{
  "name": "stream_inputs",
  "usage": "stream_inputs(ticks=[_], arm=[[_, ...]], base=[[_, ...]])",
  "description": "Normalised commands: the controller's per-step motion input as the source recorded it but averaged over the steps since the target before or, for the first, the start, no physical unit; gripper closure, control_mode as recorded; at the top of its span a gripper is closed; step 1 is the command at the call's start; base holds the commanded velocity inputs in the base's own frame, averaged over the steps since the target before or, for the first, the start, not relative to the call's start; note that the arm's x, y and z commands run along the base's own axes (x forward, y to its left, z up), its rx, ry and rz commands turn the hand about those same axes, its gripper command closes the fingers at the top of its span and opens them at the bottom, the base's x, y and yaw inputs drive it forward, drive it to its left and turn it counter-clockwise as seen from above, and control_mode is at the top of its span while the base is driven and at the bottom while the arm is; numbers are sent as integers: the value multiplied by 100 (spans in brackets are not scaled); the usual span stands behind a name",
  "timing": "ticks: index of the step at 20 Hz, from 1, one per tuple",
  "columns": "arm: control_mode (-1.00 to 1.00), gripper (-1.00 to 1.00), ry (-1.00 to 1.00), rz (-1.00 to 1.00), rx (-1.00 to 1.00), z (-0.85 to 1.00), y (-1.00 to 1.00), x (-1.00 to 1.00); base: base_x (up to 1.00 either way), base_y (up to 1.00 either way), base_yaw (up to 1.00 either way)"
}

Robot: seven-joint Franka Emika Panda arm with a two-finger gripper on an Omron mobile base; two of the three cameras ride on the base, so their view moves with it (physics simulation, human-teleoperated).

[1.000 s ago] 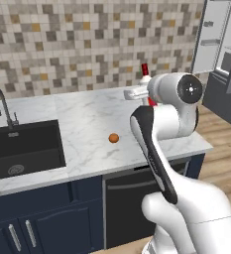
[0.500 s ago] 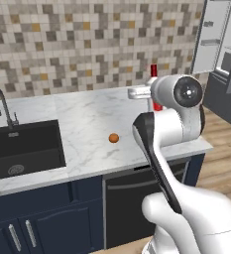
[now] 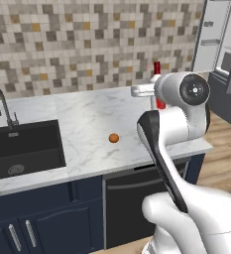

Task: Place the liquor and beer on the top shelf of the fridge to keep them out of children's reach, and place the tangerine on lower shelves for easy access.

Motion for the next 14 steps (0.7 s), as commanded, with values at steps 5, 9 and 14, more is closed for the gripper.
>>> stream_inputs(ticks=[5,9,14], arm=[[100,100,0,0,0,5,-6,-20],[100,100,0,0,0,0,0,0],[100,100,0,0,0,0,0,0]], base=[[-8,-7,-1],[-24,-64,-34],[0,-93,-57]])
